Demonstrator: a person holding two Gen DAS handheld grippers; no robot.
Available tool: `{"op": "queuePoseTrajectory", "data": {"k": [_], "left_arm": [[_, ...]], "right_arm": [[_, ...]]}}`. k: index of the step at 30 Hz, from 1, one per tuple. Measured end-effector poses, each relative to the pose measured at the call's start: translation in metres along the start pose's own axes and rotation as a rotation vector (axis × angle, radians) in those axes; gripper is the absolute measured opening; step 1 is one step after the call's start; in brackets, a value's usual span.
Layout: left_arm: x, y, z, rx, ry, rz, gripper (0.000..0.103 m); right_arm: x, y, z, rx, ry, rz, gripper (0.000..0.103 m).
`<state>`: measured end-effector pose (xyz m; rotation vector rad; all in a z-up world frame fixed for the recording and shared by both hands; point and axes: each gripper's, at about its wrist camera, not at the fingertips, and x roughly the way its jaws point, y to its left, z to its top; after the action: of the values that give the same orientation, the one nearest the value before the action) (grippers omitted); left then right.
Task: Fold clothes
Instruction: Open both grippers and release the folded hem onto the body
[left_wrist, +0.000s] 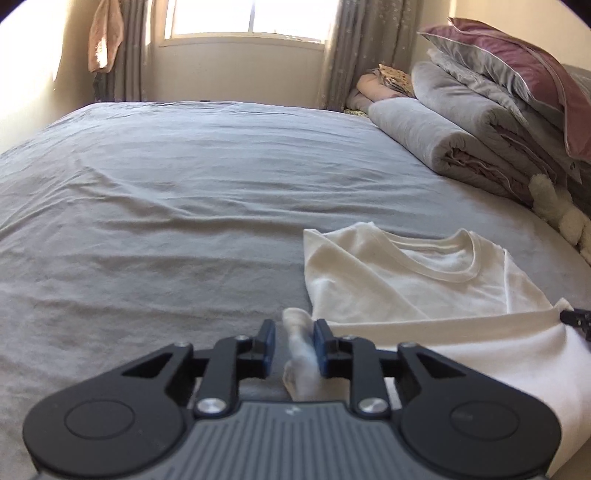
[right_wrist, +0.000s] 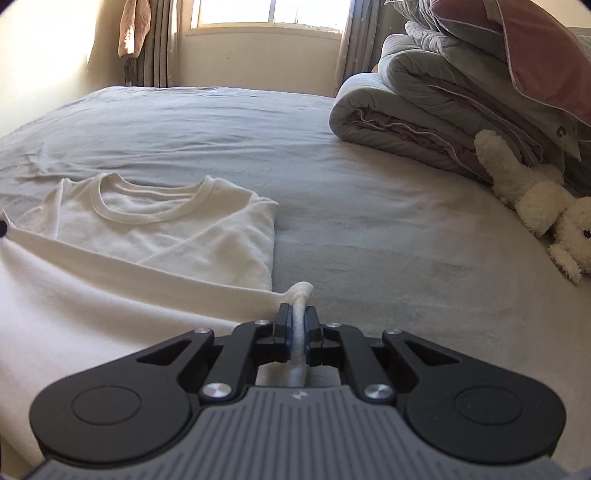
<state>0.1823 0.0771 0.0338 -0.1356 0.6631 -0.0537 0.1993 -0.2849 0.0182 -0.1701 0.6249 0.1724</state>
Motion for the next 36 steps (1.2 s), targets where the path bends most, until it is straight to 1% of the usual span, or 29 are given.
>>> {"op": "queuePoseTrajectory", "data": {"k": [2,4,6,8,10,11,13,16,18,20,21,22,24,27,30,32,34,36], "left_arm": [[-0.008,0.01,0.005,-0.049,-0.006,0.007,0.032],[-0.022,0.016,0.011,-0.074,-0.023,0.015,0.032],[-0.043,0.013,0.014,-0.067,-0.057,0.008,0.032],[-0.063,0.0,0.013,-0.035,-0.08,-0.031,0.034],[-0.078,-0.025,0.006,0.02,-0.088,-0.092,0.036],[-0.082,-0.04,0.0,0.051,-0.089,-0.112,0.038],[-0.083,-0.071,-0.015,0.11,-0.078,-0.14,0.038],[-0.074,-0.101,-0.037,0.165,-0.05,-0.156,0.038],[-0.064,-0.106,-0.049,0.181,-0.018,-0.126,0.038],[-0.053,-0.1,-0.058,0.173,0.025,-0.096,0.038],[-0.049,-0.096,-0.063,0.173,0.033,-0.086,0.039],[-0.049,-0.091,-0.068,0.179,0.022,-0.087,0.041],[-0.048,-0.085,-0.072,0.181,0.013,-0.097,0.041],[-0.05,-0.077,-0.069,0.161,0.019,-0.113,0.041],[-0.055,-0.073,-0.067,0.154,0.02,-0.106,0.041],[-0.055,-0.066,-0.068,0.15,0.02,-0.101,0.043],[-0.055,-0.055,-0.068,0.109,0.025,-0.117,0.043],[-0.057,-0.047,-0.068,0.086,0.029,-0.127,0.043]], "right_arm": [[-0.007,-0.004,0.005,0.042,-0.011,-0.01,0.011],[-0.021,-0.01,0.012,0.081,-0.049,-0.012,0.018],[-0.036,-0.015,0.018,0.082,-0.065,-0.022,0.018],[-0.052,-0.017,0.023,0.077,-0.077,-0.02,0.019],[-0.066,-0.015,0.025,0.071,-0.076,0.038,0.019],[-0.072,-0.01,0.025,0.066,-0.077,0.078,0.019],[-0.08,0.008,0.019,0.066,-0.06,0.178,0.019],[-0.084,0.046,0.006,0.053,-0.01,0.319,0.019],[-0.085,0.073,-0.001,0.003,0.013,0.372,0.019],[-0.08,0.09,-0.008,-0.04,0.032,0.37,0.025],[-0.073,0.096,-0.013,-0.056,0.062,0.357,0.027],[-0.067,0.099,-0.018,-0.068,0.08,0.349,0.025],[-0.059,0.102,-0.027,-0.085,0.077,0.343,0.025],[-0.059,0.104,-0.026,-0.093,0.079,0.326,0.025],[-0.063,0.094,-0.025,-0.077,0.072,0.35,0.024],[-0.066,0.083,-0.023,-0.059,0.079,0.351,0.024],[-0.069,0.069,-0.021,-0.051,0.087,0.319,0.024],[-0.07,0.048,-0.024,-0.037,0.118,0.283,0.028]]}}
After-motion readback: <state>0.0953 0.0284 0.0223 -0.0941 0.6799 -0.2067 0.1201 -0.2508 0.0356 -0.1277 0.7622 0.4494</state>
